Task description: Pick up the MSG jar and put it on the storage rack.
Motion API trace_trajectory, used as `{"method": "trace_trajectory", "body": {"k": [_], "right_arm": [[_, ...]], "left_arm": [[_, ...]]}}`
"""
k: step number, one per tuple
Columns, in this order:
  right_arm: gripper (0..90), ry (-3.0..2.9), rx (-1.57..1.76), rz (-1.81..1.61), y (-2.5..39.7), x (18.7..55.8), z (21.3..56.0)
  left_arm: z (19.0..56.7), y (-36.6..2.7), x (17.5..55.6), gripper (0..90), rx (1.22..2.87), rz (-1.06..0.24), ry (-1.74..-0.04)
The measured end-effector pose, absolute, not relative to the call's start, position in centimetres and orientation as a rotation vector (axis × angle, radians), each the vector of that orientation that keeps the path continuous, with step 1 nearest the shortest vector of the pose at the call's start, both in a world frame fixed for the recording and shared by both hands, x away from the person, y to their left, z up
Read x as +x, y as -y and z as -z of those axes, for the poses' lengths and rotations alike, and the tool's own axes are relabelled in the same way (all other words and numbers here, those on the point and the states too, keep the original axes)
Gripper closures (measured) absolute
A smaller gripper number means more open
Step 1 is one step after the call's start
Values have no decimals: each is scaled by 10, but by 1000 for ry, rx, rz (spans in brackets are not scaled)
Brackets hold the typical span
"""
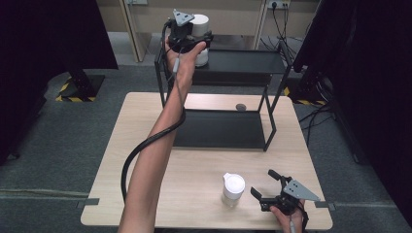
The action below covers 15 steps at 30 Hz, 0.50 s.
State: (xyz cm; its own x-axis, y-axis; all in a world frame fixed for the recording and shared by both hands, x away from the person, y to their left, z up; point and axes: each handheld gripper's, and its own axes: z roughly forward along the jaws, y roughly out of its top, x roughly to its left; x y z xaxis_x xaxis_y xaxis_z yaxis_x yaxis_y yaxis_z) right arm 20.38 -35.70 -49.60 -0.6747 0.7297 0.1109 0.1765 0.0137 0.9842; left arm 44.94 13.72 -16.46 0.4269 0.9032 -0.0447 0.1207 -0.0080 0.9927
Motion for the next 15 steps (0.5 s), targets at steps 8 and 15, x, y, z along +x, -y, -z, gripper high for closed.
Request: {"method": "trace_trajectory", "body": {"k": [8, 15], "right_arm": [[4, -1868, 922, -1702, 356, 204, 496], [4, -1869, 920, -1701, 356, 204, 496]], "left_arm": [[160, -138, 443, 0, 1464, -815, -978], [162, -141, 437, 0, 1453, -799, -990]]}}
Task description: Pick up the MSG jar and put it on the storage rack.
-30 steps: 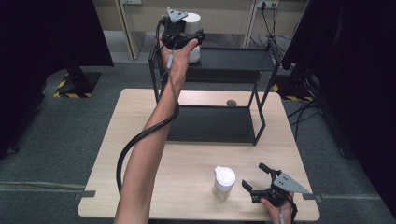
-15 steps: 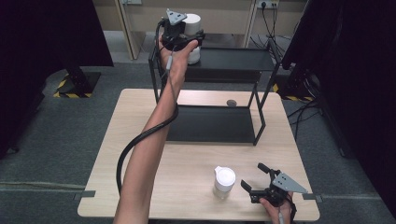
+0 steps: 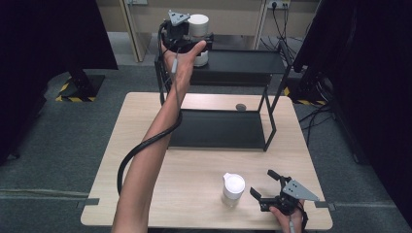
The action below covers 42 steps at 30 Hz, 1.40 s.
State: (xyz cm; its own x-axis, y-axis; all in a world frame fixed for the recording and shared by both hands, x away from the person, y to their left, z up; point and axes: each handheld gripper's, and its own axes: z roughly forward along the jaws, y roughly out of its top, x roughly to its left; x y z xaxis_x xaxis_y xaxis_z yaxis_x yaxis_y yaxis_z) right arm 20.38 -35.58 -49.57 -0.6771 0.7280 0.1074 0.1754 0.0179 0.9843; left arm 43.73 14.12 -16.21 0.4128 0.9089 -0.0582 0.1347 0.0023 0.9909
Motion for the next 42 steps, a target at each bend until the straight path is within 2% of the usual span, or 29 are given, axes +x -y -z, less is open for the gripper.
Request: {"method": "trace_trajectory", "body": {"k": [10, 42], "right_arm": [[4, -1874, 920, -1701, 356, 204, 496], [4, -1874, 921, -1696, 355, 204, 496]], "left_arm": [[164, -150, 425, 0, 1448, -749, -959], [176, -174, 369, 0, 1490, -737, -833]]}}
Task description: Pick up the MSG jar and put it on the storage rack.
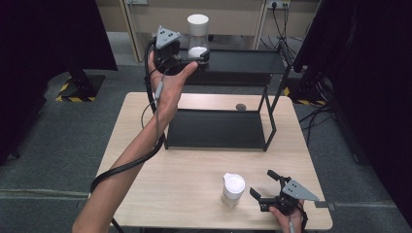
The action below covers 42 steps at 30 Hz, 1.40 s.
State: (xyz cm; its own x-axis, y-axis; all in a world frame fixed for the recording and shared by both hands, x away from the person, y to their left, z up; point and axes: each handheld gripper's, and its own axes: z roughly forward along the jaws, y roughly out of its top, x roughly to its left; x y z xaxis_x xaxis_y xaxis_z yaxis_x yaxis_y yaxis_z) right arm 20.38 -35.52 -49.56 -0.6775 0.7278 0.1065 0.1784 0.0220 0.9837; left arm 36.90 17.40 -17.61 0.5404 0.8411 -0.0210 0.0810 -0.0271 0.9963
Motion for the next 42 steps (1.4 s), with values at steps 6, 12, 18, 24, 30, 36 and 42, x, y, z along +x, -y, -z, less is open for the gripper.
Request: {"method": "trace_trajectory", "body": {"k": [6, 12, 18, 24, 30, 36, 42], "right_arm": [[4, -1875, 921, -1696, 355, 204, 496], [4, -1876, 920, -1694, 355, 204, 495], [4, -1876, 919, -1694, 355, 204, 495], [4, -1875, 920, -1694, 355, 203, 495], [4, -1875, 919, -1693, 355, 203, 495], [4, -1875, 919, -1692, 355, 203, 495], [3, -1876, 918, -1692, 355, 203, 495]], "left_arm": [[191, -177, 359, 0, 1494, -683, -811], [206, -179, 348, 0, 1494, -668, -764], [223, -183, 339, 0, 1488, -618, -728], [240, -186, 329, 0, 1488, -596, -691], [261, -190, 321, 0, 1502, -579, -651], [283, -192, 315, 0, 1524, -540, -635], [303, -196, 311, 0, 1532, -502, -625]]}}
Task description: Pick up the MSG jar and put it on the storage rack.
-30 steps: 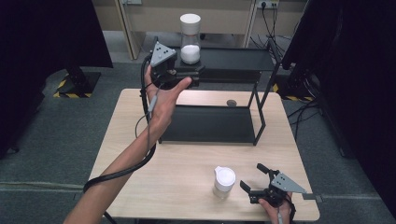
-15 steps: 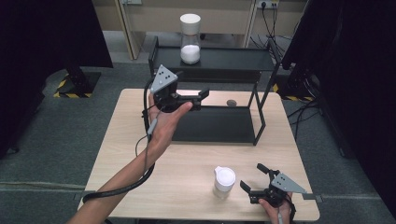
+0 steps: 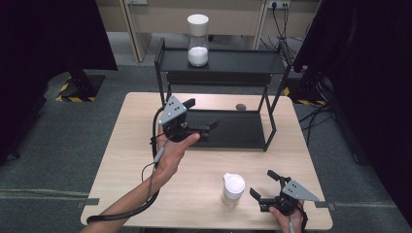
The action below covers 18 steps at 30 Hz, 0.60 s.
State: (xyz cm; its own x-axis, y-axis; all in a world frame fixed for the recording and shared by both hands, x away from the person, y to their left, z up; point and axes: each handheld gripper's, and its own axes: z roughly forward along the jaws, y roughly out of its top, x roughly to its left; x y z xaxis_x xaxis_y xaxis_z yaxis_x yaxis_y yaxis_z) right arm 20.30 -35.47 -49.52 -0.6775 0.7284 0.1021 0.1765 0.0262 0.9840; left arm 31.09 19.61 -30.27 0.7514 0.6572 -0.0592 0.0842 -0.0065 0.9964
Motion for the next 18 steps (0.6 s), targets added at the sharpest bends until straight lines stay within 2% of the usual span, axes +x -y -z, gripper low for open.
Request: {"method": "trace_trajectory", "body": {"k": [8, 18], "right_arm": [[4, -1874, 921, -1695, 355, 203, 495], [4, -1874, 925, -1697, 355, 204, 496]], "left_arm": [[332, -208, 306, 1, 1536, -437, -621], [365, -215, 298, 1, 1556, -429, -614]]}}
